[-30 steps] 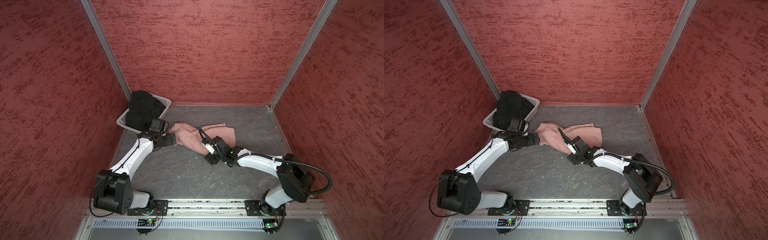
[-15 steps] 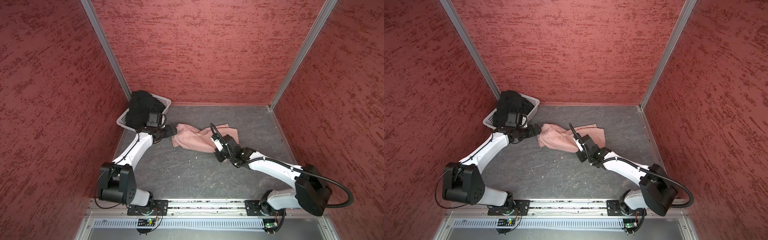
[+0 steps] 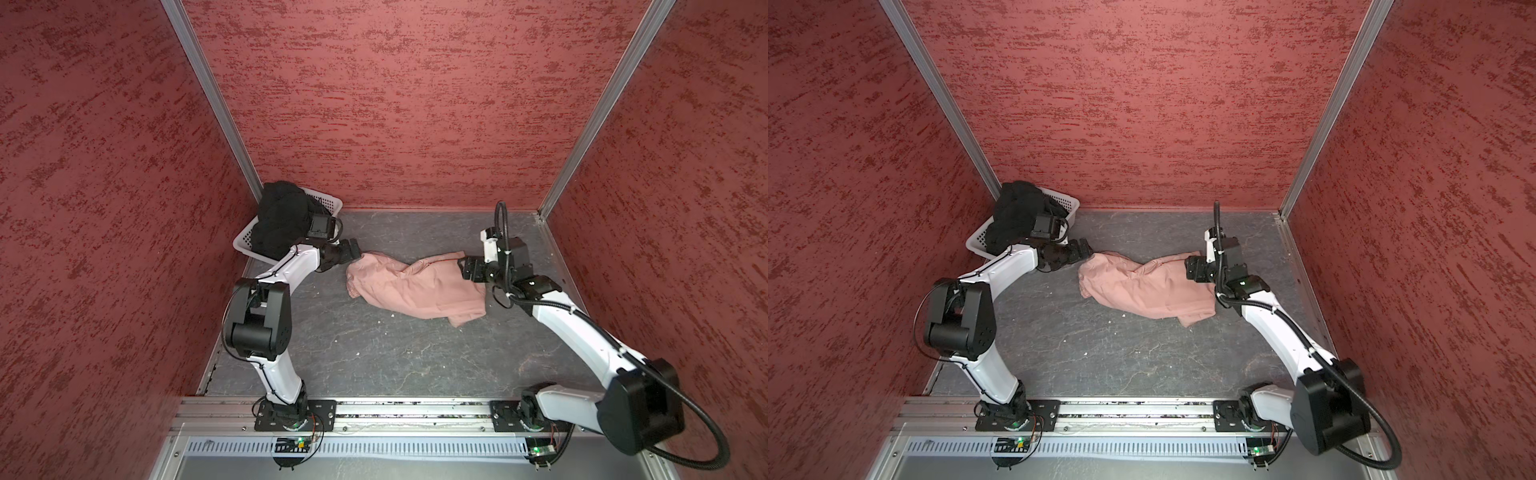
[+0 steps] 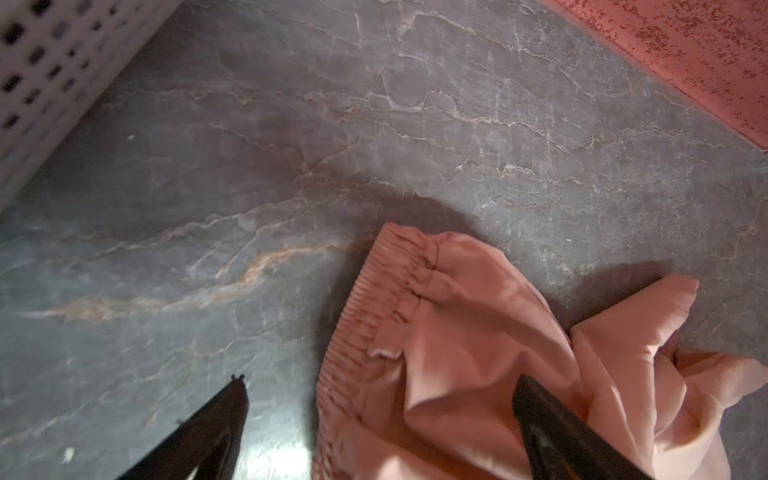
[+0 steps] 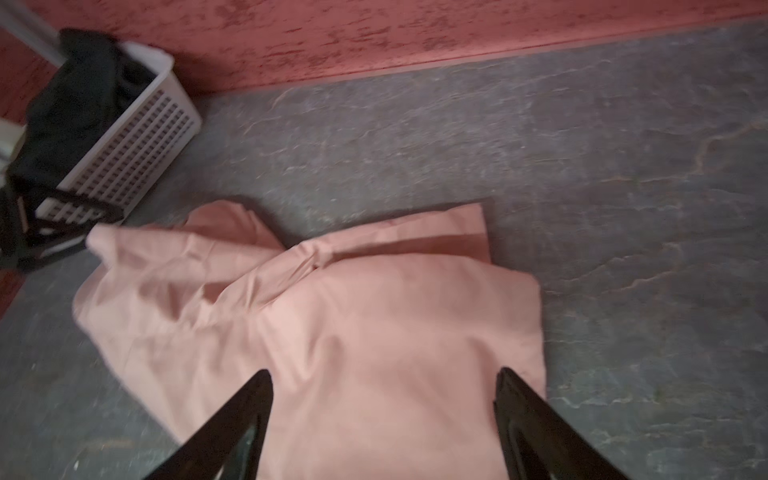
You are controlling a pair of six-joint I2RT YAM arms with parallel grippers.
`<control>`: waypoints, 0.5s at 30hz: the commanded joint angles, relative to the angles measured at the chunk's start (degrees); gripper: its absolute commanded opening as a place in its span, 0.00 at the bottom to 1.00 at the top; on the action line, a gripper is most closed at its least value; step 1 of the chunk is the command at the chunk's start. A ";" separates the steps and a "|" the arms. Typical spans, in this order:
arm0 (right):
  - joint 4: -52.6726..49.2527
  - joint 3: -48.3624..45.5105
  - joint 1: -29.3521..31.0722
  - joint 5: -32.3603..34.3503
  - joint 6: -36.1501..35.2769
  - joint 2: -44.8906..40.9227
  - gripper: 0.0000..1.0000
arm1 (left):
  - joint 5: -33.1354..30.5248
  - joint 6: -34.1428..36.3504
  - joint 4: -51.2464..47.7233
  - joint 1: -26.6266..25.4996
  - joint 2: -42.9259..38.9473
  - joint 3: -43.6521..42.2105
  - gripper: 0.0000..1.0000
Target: Fold and stack the shorts
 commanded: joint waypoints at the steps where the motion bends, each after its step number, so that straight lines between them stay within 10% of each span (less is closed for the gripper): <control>1: 5.02 -0.20 -6.70 -8.21 2.14 5.49 0.86 | 1.62 -1.12 1.63 -0.19 3.00 2.30 0.99; 10: 12.48 1.89 -10.84 -15.12 -0.79 18.03 0.78 | 5.45 -3.01 7.18 -1.58 6.86 0.97 0.99; 15: 14.65 2.83 -10.84 -18.16 -1.58 21.18 0.51 | 8.45 -3.26 9.03 -1.94 8.36 1.17 0.92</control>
